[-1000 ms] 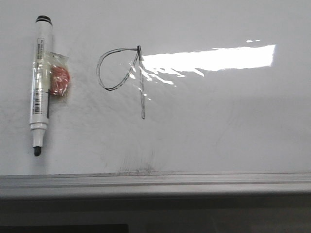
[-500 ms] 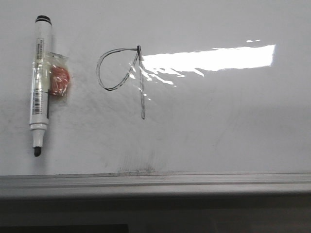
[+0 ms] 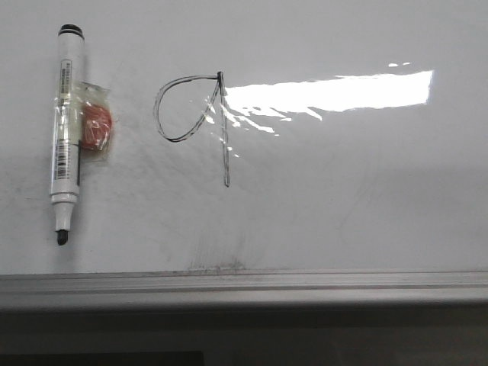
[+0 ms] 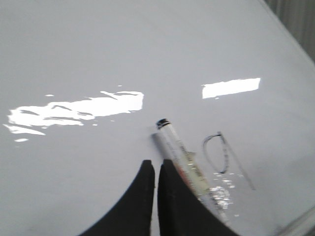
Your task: Write number 9 on whiteboard
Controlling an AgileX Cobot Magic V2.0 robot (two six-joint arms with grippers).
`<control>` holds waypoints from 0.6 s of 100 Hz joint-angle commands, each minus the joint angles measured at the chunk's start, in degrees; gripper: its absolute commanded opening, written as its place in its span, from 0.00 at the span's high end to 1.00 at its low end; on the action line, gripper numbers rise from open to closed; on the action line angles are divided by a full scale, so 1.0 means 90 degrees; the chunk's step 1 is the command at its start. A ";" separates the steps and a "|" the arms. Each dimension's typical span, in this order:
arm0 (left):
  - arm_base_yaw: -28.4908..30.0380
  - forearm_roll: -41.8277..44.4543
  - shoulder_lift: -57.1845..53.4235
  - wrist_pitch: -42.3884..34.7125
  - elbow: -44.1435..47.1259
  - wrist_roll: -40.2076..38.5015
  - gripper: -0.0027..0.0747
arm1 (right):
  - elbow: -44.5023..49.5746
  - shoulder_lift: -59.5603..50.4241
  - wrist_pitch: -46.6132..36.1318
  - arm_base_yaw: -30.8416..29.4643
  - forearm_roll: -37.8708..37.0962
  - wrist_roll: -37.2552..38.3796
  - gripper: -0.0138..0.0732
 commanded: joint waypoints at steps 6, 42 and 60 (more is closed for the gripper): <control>0.0727 -0.2410 -0.0045 -0.0434 -0.0183 0.3021 0.99 | -0.0163 -0.0048 -0.0532 0.0025 -0.0079 -0.0045 0.91; 0.2346 -0.4904 -0.0045 -0.0583 0.0357 0.5729 0.99 | -0.0163 -0.0048 -0.0532 0.0025 -0.0079 -0.0045 0.91; 0.2751 -0.5158 -0.0049 -0.0693 0.0643 0.5486 0.99 | -0.0163 -0.0048 -0.0532 0.0025 -0.0079 -0.0045 0.91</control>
